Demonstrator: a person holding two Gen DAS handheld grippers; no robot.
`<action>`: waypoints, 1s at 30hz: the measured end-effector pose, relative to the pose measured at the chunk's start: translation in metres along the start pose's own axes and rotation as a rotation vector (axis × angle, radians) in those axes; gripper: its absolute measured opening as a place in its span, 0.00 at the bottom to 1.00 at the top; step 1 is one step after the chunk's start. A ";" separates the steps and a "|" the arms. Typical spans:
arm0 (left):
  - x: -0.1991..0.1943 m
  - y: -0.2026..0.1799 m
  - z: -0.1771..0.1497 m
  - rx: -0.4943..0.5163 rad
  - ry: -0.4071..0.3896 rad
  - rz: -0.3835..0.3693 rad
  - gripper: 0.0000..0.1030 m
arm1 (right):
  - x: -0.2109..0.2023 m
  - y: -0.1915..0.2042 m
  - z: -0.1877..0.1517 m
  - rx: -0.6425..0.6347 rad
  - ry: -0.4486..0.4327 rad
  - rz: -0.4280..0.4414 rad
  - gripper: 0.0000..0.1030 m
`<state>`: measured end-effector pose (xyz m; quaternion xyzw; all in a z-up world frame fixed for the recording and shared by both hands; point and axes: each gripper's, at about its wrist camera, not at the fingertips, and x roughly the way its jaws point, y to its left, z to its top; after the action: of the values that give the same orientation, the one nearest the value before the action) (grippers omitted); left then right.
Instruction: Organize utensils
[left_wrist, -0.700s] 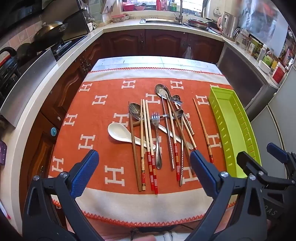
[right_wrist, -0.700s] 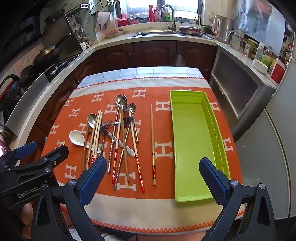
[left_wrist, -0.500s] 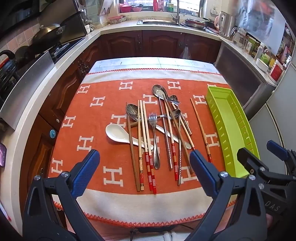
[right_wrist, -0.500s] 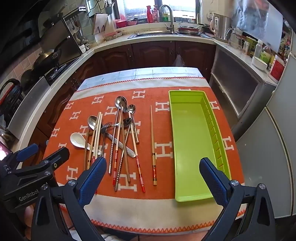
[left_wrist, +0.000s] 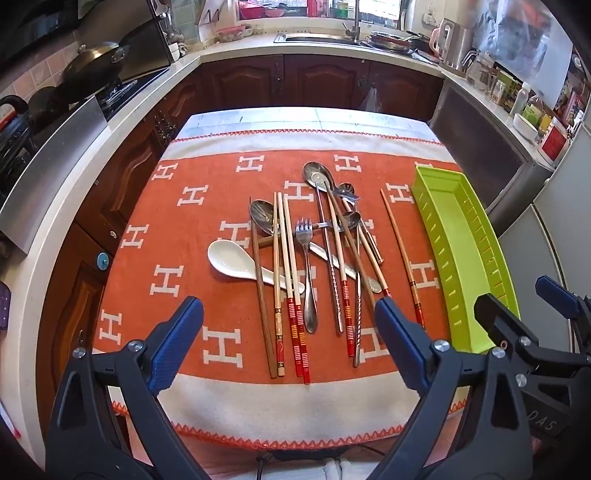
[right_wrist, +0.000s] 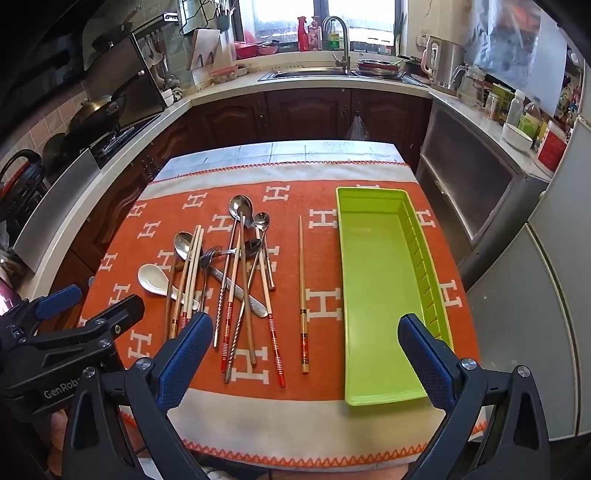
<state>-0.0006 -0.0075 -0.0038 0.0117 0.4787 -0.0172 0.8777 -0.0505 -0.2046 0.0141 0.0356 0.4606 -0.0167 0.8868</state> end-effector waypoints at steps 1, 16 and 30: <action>0.001 0.000 -0.001 0.001 0.003 -0.001 0.90 | 0.001 -0.001 0.000 0.006 0.004 0.007 0.98; 0.005 -0.003 -0.002 0.029 0.017 -0.016 0.90 | 0.008 -0.007 0.000 0.038 0.022 -0.009 0.98; -0.012 0.007 0.025 0.097 -0.091 0.000 0.88 | 0.023 -0.005 0.028 0.019 0.043 0.034 0.71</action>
<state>0.0140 -0.0013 0.0197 0.0533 0.4367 -0.0406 0.8971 -0.0147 -0.2115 0.0115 0.0521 0.4785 -0.0051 0.8765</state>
